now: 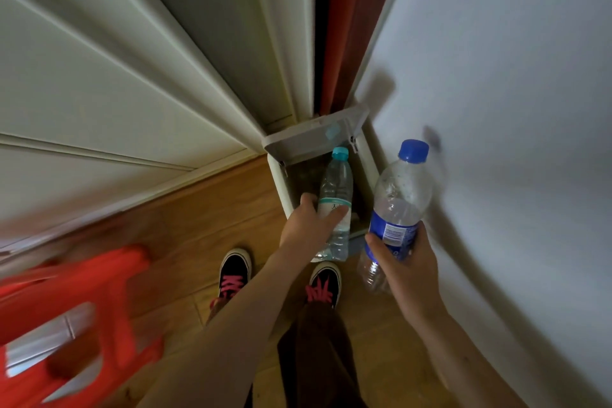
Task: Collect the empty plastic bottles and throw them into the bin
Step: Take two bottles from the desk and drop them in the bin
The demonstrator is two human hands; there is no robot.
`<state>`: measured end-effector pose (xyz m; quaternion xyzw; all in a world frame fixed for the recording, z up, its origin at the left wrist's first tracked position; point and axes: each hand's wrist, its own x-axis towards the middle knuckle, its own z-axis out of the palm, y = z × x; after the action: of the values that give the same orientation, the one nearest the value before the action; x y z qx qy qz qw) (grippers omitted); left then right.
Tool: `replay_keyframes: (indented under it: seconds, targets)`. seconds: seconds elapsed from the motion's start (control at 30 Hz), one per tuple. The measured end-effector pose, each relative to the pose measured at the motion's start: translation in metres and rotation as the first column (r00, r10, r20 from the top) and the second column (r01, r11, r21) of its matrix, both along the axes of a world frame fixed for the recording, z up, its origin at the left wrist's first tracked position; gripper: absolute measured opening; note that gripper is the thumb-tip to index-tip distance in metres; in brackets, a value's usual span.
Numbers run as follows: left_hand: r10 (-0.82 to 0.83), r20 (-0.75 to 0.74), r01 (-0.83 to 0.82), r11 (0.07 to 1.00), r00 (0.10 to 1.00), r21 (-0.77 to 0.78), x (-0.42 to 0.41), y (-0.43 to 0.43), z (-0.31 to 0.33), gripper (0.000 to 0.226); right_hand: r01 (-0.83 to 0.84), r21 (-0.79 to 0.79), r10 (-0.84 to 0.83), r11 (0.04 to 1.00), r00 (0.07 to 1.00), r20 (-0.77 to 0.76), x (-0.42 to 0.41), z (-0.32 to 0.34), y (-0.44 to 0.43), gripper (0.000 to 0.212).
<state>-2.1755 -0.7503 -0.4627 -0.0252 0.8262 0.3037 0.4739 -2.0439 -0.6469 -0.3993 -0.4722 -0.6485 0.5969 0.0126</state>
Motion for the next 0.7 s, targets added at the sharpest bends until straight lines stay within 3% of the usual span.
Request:
replay_keyframes:
  seconds: [0.17,0.23,0.37,0.43,0.53,0.7]
  targets:
    - [0.065,-0.372,-0.047,0.997,0.926,0.056,0.002,-0.027,0.002,0.042,-0.052,-0.016,0.052,0.999,0.999,-0.006,-0.008,-0.004,0.006,0.047]
    - [0.108,-0.444,-0.097,0.994,0.889,0.047,-0.005,-0.041,-0.004,0.042,-0.09,-0.026,0.091,0.996,0.996,0.019,-0.012,-0.008,0.006,0.044]
    - [0.125,-0.341,-0.137,0.99,0.932,-0.01,-0.02,-0.052,-0.02,0.052,-0.174,-0.085,0.184,0.981,0.975,0.123,-0.012,-0.022,0.002,0.051]
    - [0.095,-0.249,-0.091,0.995,0.964,0.029,-0.022,-0.052,-0.026,0.045,-0.228,-0.09,0.242,0.969,0.949,0.201,-0.01,-0.032,0.001,0.062]
    - [0.13,-0.178,-0.115,0.989,0.975,0.094,-0.022,-0.052,-0.034,0.033,-0.32,-0.097,0.334,0.943,0.883,0.331,-0.016,-0.047,0.001,0.061]
    - [0.187,-0.102,-0.169,0.972,0.977,0.161,-0.021,-0.055,-0.042,0.028,-0.46,-0.169,0.486,0.872,0.769,0.416,-0.045,-0.062,0.014,0.064]
